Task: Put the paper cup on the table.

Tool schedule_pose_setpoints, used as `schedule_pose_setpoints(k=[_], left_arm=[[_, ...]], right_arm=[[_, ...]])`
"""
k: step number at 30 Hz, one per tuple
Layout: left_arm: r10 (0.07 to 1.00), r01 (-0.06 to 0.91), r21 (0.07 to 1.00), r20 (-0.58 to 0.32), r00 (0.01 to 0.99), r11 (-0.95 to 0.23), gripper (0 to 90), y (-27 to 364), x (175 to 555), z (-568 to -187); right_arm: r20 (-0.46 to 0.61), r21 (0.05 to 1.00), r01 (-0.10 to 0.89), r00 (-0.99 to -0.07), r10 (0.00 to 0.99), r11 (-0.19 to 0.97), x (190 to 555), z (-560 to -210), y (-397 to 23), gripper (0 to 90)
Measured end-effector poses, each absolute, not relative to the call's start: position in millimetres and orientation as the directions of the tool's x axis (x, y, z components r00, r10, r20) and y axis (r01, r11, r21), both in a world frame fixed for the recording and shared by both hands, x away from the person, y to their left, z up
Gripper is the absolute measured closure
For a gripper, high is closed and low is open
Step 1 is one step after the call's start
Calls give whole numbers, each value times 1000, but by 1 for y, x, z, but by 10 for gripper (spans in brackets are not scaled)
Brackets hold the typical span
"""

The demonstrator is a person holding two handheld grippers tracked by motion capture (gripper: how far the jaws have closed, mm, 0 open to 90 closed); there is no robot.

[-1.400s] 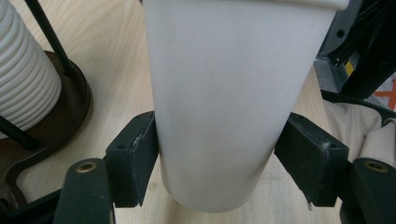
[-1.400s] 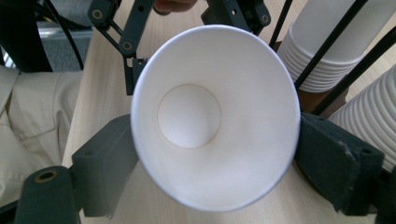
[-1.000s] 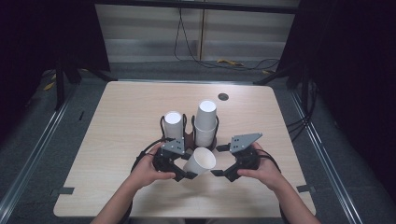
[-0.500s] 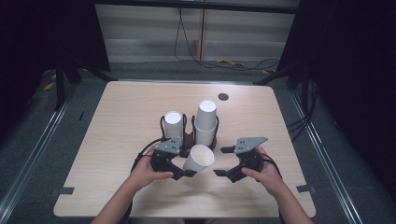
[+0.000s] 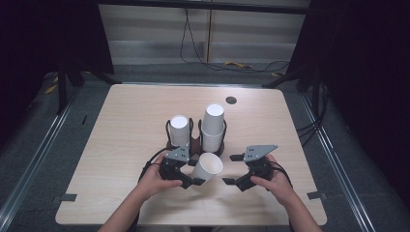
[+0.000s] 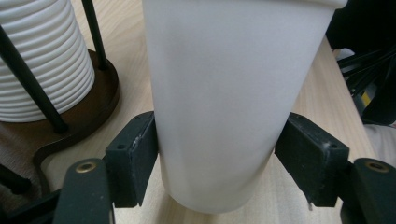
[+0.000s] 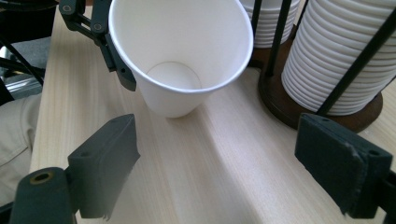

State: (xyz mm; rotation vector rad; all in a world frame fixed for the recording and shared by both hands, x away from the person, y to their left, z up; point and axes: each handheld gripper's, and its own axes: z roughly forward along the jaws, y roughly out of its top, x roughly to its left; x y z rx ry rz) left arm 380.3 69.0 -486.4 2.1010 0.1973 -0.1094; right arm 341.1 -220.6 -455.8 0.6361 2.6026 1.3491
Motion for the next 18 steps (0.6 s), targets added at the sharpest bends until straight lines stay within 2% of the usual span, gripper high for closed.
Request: schedule_pose_setpoints(k=[9,18], left_arm=[[110,188,833,-153,982,-520,308,70,381,-488],[87,186,859,-165,982,-477,307,68,379,-483]], right_arm=[[70,812,299,-903,425,501,342,-456,-217,131],[159,852,339,-894,419,399,342,-452,-209,130]])
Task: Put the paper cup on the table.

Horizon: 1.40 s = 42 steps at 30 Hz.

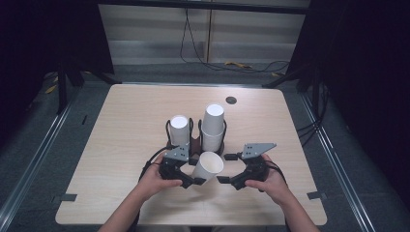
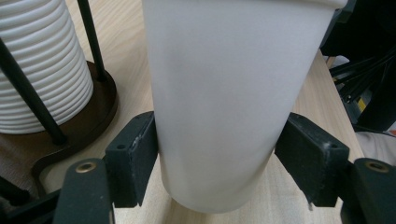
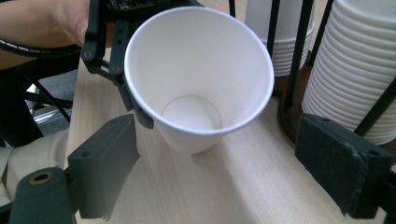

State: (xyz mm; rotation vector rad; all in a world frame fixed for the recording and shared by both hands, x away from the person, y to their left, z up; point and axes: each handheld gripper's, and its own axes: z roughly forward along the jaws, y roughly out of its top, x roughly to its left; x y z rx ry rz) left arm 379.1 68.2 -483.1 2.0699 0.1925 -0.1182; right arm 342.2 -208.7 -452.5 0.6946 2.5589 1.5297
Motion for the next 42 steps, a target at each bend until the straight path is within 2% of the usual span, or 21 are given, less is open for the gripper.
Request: schedule_pose_setpoints(k=[15,17,18,20,29,35,42], left_arm=[[38,183,880,-185,982,-439,307,60,375,-480],[46,178,877,-176,983,-445,306,59,375,-480],[49,176,876,-173,984,-448,306,59,375,-480],[48,179,875,-176,983,-449,307,58,375,-480],[48,169,862,-167,985,-477,305,57,375,-480],[76,181,827,-166,983,-533,171,55,375,-480],[120,207,790,-168,978,-577,161,62,378,-475]], right_arm=[[203,860,351,-901,383,370,344,-455,-195,135],[202,862,345,-906,372,372,345,-454,-193,169],[194,864,332,-913,360,377,345,-453,-192,228],[176,866,316,-918,356,388,344,-451,-191,248],[159,865,298,-926,342,403,344,-452,-189,265],[147,869,287,-928,344,402,343,-450,-191,267],[118,866,273,-926,360,418,343,-448,-199,266]])
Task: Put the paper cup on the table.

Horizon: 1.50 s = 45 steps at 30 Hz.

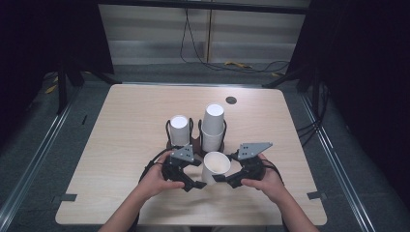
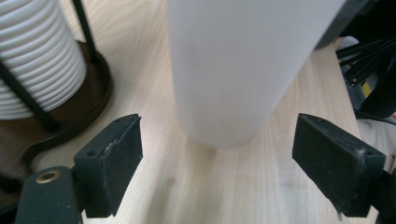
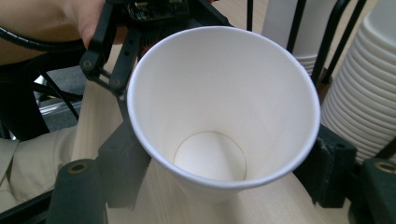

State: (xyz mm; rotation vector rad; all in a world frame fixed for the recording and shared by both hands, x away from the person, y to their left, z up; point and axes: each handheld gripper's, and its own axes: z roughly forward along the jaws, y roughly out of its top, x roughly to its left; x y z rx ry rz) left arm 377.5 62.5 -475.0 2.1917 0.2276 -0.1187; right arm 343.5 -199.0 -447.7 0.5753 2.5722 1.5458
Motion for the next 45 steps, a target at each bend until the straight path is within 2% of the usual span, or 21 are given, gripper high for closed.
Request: schedule_pose_setpoints(k=[8,18,26,30,35,45], left_arm=[[167,206,761,-130,977,-615,159,72,381,-471],[162,187,740,-106,981,-646,160,75,381,-468],[168,193,734,-108,980,-651,160,79,382,-468],[178,194,727,-100,979,-659,160,82,382,-468],[182,191,721,-91,979,-667,160,88,381,-465],[208,207,715,-88,974,-667,160,104,385,-463]], right_arm=[[57,849,255,-915,398,463,340,-457,-207,260],[1,824,224,-919,394,521,338,-467,-205,246],[20,835,236,-916,400,498,339,-474,-208,229],[12,824,238,-915,404,515,336,-479,-208,188],[57,820,276,-912,407,502,334,-480,-215,138],[99,793,338,-892,441,507,323,-480,-242,132]])
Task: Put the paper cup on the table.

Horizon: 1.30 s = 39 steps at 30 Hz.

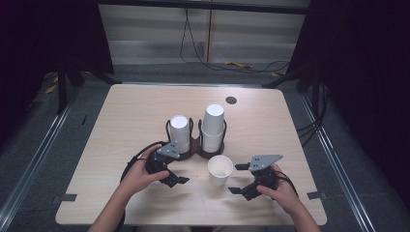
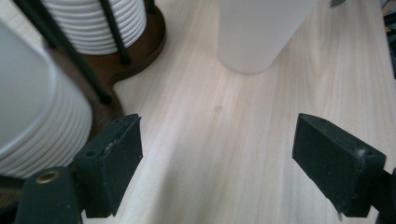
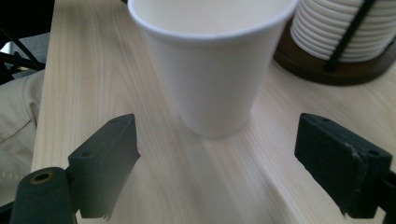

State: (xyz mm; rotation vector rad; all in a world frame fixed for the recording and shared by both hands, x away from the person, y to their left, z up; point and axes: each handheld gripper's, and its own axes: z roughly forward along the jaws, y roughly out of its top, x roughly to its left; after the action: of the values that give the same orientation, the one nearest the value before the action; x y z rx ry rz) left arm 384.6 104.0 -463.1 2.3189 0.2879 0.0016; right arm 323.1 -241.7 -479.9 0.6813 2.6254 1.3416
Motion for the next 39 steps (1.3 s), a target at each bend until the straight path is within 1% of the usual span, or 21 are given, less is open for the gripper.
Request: schedule_pose_setpoints(k=[3,7,9,12,15,22,27,30,32,39], left_arm=[[218,214,719,-90,972,-661,161,110,387,-464],[235,224,716,-87,968,-661,160,119,390,-464],[245,234,713,-89,965,-661,161,123,391,-465],[252,234,722,-85,964,-651,161,128,393,-468],[248,230,708,-79,965,-668,161,134,396,-469],[281,254,714,-83,956,-652,162,149,400,-471],[289,261,705,-82,954,-659,162,155,401,-474],[273,244,696,-71,959,-676,163,158,402,-475],[280,252,700,-77,957,-669,163,160,402,-477],[280,252,693,-75,957,-676,163,162,403,-478]], right_arm=[[79,782,356,-871,486,511,320,-478,-257,132],[63,781,360,-858,510,510,320,-476,-267,132],[74,784,383,-840,538,489,321,-476,-275,132],[67,778,390,-831,552,493,321,-477,-281,132],[74,777,407,-817,572,481,321,-479,-288,132],[61,766,431,-788,613,477,318,-482,-304,133],[66,767,436,-783,618,470,317,-484,-309,134],[49,755,440,-777,628,486,316,-485,-310,134],[37,751,443,-768,639,489,316,-486,-311,134],[48,751,452,-763,644,481,316,-488,-314,135]])
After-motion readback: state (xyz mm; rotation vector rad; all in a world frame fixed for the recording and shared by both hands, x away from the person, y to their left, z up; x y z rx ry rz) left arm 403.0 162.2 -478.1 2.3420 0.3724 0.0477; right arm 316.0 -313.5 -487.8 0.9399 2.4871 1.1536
